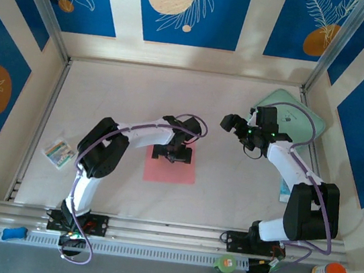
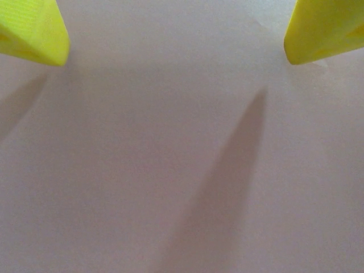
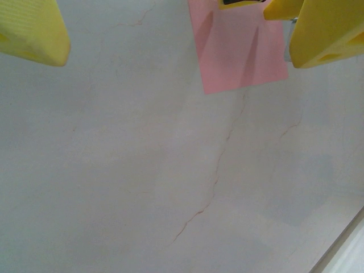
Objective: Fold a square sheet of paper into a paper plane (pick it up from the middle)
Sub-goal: First fold the square sheet of paper in half at the center of the table.
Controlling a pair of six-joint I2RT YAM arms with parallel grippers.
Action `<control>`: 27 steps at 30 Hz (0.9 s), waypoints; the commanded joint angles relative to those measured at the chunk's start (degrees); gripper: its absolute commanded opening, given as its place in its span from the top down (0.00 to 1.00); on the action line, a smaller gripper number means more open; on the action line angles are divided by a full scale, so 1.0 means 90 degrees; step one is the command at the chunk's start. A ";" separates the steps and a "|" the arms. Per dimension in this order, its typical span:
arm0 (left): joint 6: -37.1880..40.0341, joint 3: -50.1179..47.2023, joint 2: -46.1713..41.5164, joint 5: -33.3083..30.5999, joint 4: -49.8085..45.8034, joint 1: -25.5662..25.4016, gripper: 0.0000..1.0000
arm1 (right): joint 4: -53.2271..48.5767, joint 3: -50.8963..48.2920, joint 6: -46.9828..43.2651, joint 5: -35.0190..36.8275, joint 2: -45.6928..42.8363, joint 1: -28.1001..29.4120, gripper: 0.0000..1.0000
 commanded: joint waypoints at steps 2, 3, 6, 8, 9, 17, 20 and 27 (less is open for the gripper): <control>-0.0215 0.0174 0.0207 0.0017 -0.0278 -0.0072 0.04 | 0.0022 -0.0006 0.0017 -0.0161 -0.0024 -0.0050 0.01; -0.0233 0.0171 0.0224 -0.0002 -0.0287 -0.0071 0.04 | 0.0018 -0.0015 0.0023 -0.0148 -0.0027 -0.0060 0.01; -0.0277 0.0114 0.0292 0.0012 -0.0269 -0.0066 0.05 | 0.0030 -0.0043 0.0042 -0.0146 -0.0033 -0.0082 0.01; -0.0305 0.0062 0.0325 0.0043 -0.0223 -0.0066 0.06 | 0.0031 -0.0064 0.0055 -0.0146 -0.0047 -0.0089 0.01; -0.0307 0.0022 0.0329 0.0053 -0.0196 -0.0059 0.08 | 0.0024 -0.0065 0.0057 -0.0145 -0.0044 -0.0091 0.01; -0.0376 -0.0226 0.0304 0.0100 -0.0056 -0.0066 0.13 | 0.0013 -0.0065 0.0057 -0.0138 -0.0037 -0.0109 0.00; -0.0395 -0.0287 0.0288 0.0105 -0.0015 -0.0059 0.15 | 0.0012 -0.0055 0.0071 -0.0154 -0.0031 -0.0110 0.00; -0.0403 -0.0376 0.0073 0.0056 0.0115 -0.0046 0.25 | 0.0002 -0.0057 0.0111 -0.0167 -0.0029 -0.0126 0.00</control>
